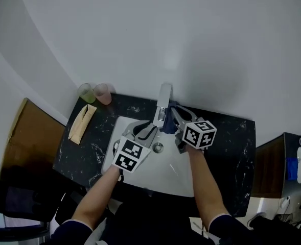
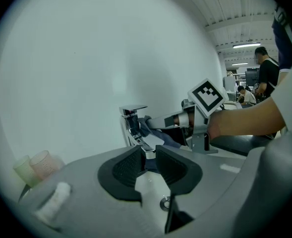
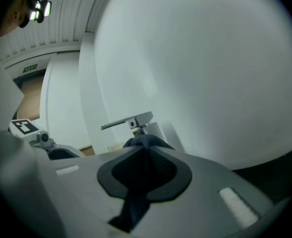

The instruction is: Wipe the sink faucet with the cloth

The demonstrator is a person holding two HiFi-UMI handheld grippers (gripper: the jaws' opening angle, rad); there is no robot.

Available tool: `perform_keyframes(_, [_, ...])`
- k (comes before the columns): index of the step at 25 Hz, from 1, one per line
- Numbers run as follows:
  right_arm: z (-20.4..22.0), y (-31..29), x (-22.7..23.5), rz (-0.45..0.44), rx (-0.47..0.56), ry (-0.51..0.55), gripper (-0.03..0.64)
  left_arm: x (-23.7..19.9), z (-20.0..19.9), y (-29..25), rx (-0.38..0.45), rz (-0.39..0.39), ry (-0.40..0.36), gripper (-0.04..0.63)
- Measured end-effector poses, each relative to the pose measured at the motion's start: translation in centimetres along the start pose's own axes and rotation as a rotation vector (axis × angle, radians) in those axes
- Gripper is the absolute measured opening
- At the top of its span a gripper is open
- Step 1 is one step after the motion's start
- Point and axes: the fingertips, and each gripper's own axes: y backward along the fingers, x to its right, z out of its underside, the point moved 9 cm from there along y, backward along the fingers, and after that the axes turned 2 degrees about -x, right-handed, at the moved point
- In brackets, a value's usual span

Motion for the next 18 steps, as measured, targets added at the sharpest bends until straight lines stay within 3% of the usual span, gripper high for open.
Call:
perform_keyframes(7, [0.0, -2.5, 2.7, 0.078, -0.112, 0.033, 0.031, 0.0, 0.0, 0.1, -0.001, -0.010, -0.002, 0.091])
perform_keyframes(15, [1.5, -4.6, 4.0, 0.146, -0.391, 0.231, 0.031, 0.0, 0.1, 0.1, 0.005, 0.001, -0.002, 0.081])
perform_keyframes(18, [1.8, -4.9, 4.0, 0.149, -0.446, 0.269, 0.029, 0.2, 0.0, 0.1, 0.007, 0.008, -0.011, 0.058])
